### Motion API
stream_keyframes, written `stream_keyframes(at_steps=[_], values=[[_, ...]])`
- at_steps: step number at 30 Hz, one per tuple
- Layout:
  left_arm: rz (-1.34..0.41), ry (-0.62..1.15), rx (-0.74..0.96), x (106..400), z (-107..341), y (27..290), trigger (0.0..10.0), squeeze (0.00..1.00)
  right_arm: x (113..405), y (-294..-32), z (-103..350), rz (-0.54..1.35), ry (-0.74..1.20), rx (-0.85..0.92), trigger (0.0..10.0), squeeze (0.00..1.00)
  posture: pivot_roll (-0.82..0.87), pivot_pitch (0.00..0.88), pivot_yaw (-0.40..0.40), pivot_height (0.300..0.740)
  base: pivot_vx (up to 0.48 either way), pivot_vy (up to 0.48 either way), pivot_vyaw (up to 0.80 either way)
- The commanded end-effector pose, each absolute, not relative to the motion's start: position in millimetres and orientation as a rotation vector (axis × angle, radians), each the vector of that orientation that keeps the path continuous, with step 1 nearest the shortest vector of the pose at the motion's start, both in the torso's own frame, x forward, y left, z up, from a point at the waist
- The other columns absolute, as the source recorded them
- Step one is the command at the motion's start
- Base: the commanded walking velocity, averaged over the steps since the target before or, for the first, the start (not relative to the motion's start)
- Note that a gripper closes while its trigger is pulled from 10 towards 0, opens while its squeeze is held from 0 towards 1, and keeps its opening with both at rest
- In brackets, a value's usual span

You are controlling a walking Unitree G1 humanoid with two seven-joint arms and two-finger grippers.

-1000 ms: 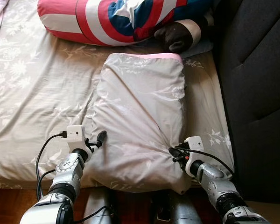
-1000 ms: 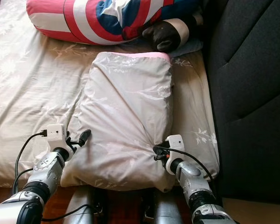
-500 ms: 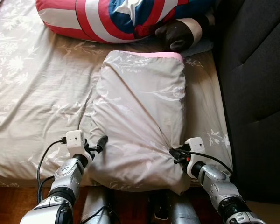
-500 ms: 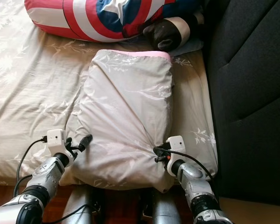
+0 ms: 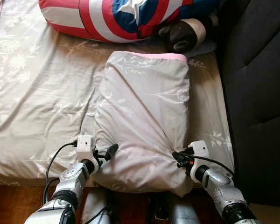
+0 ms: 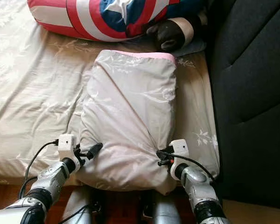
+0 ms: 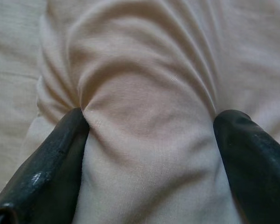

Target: Clean up the room

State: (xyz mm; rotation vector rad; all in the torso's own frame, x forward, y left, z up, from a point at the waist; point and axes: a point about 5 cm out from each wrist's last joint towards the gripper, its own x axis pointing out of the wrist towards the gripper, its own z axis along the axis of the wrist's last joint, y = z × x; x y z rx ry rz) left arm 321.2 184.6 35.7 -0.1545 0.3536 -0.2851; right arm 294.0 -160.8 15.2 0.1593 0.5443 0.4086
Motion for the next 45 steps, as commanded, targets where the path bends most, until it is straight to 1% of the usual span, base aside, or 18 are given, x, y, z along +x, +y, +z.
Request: stream_keyframes(at_steps=[1, 2, 6, 14, 19, 24, 28, 36, 45], values=[[-0.337, 0.520, -0.114, 295, 2, 173, 4.6, 0.00, 241, -157, -37, 0.414, 0.840, 0.197, 0.0, 0.00, -0.09, 0.403, -0.143, 0.647, 0.000, 0.000, 0.00], [-0.332, 0.518, -0.117, 294, 2, 173, 0.0, 0.00, 241, -156, -37, 0.416, 0.840, 0.199, 0.0, 0.00, -0.09, 0.402, -0.142, 0.647, 0.000, 0.000, 0.00], [-0.294, 0.500, -0.139, 295, 3, 179, 0.0, 0.00, 242, -149, -37, 0.423, 0.832, 0.206, 0.0, 0.00, -0.09, 0.401, -0.134, 0.647, 0.000, 0.000, 0.00], [-0.316, 0.462, -0.143, 294, 5, 178, 0.0, 0.00, 248, -144, -33, 0.388, 0.784, 0.217, 0.0, 0.00, -0.07, 0.405, -0.111, 0.647, 0.000, 0.000, 0.00], [-0.296, 0.425, -0.189, 294, 6, 174, 0.0, 0.00, 254, -139, -30, 0.387, 0.747, 0.235, 0.0, 0.00, -0.06, 0.404, -0.105, 0.647, 0.000, 0.000, 0.00], [-0.317, 0.406, -0.202, 294, 8, 165, 0.0, 0.00, 257, -137, -28, 0.387, 0.737, 0.236, 0.0, 0.00, -0.05, 0.396, -0.097, 0.647, 0.000, 0.000, 0.00], [-0.313, 0.385, -0.229, 298, 12, 164, 0.0, 0.00, 260, -133, -26, 0.401, 0.724, 0.244, 0.0, 0.00, -0.04, 0.394, -0.094, 0.647, 0.000, 0.000, 0.00], [-0.316, 0.367, -0.237, 301, 16, 163, 0.0, 0.00, 266, -127, -22, 0.415, 0.690, 0.256, 0.0, 0.00, -0.04, 0.396, -0.086, 0.647, 0.000, 0.000, 0.00], [-0.370, 0.368, -0.242, 302, 17, 154, 0.0, 0.00, 275, -121, -16, 0.418, 0.652, 0.261, 0.0, 0.00, -0.04, 0.397, -0.081, 0.647, 0.000, 0.000, 0.00]])
